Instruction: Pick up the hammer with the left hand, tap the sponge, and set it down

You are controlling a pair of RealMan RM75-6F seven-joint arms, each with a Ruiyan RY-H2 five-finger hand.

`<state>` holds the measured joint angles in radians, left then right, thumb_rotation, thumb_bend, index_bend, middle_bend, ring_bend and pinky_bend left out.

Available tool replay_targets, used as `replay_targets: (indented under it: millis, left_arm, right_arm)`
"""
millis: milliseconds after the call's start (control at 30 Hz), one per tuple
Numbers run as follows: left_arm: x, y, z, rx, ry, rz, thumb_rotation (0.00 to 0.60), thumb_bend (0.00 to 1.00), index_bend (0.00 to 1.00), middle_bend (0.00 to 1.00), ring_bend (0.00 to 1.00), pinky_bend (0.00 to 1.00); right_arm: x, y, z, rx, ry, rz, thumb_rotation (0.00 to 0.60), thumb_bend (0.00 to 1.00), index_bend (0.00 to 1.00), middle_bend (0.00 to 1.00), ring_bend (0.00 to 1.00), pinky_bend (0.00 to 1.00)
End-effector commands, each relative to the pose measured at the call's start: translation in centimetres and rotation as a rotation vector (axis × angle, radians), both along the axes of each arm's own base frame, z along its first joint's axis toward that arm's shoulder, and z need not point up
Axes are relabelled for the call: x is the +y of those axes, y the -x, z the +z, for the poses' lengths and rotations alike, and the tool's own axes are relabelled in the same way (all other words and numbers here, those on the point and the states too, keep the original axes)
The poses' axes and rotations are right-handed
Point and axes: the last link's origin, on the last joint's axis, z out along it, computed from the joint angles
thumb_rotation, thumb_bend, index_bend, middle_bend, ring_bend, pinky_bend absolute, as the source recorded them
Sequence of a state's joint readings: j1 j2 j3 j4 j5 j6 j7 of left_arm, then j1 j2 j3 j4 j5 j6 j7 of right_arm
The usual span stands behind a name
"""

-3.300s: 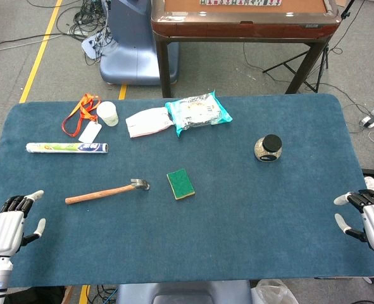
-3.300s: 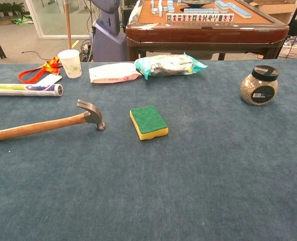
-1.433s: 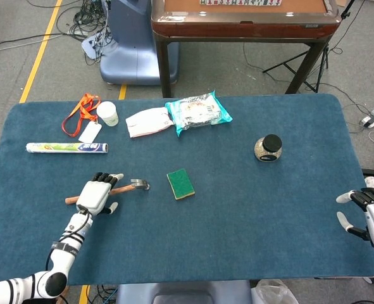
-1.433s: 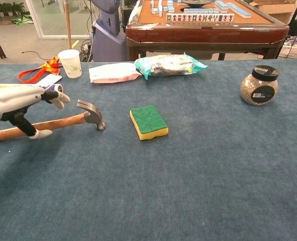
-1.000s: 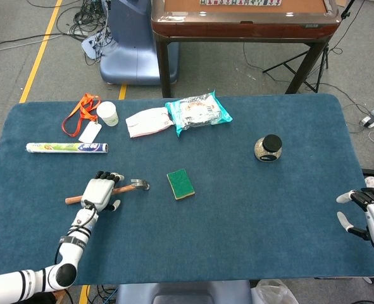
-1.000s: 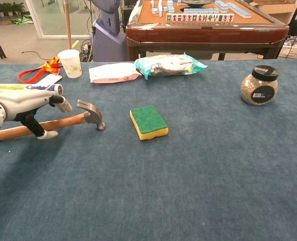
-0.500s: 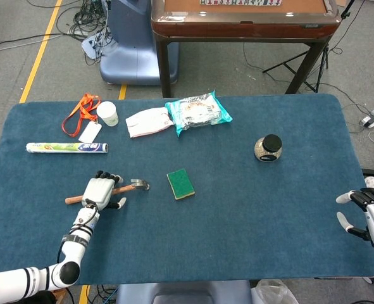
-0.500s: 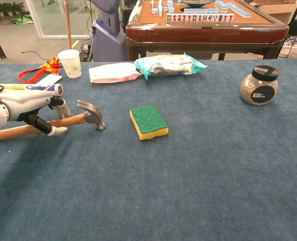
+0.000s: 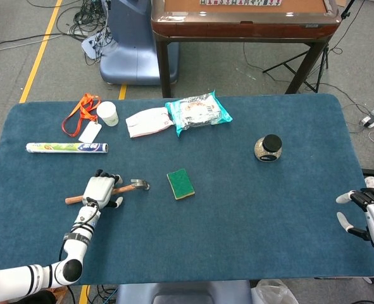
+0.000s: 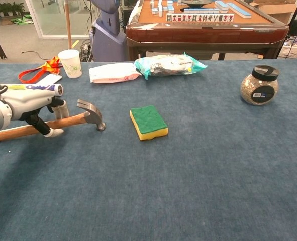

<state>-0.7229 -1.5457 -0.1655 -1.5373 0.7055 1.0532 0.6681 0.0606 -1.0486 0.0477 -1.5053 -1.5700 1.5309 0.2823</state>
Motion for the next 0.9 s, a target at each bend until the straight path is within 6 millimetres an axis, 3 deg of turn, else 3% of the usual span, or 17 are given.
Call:
replay_targets:
  millis: [33,333,567,900]
  left_arm:
    - [0.02,0.05,0.0,0.002,0.0,0.001,0.528,0.28,0.33,0.36,0.22,0.07]
    - [0.04,0.09,0.1,-0.003,-0.001,0.004,0.538,0.29,0.36,0.39,0.24,0.07]
    - [0.15,0.09,0.04,-0.003,0.003,0.008,0.57,0.35,0.37,0.4,0.25,0.07]
    - [0.12,0.16,-0.14,0.006,0.01,0.012,0.569,0.41,0.39,0.42,0.27,0.07]
  right_arm:
    - [-0.01,0.0,-0.01,0.0,0.0,0.0,0.6,0.32,0.46,0.45,0.39,0.26]
    - [0.0,-0.02,-0.05,0.002,-0.002,0.0,0.6,0.32,0.46,0.45,0.39,0.26]
    - [-0.02,-0.01,-0.07,0.002,-0.003,-0.001,0.6,0.32,0.46,0.45,0.39,0.26]
    - [-0.02,-0.02,-0.09,0.001,-0.006,0.0,0.6,0.32,0.46,0.45,0.39,0.26]
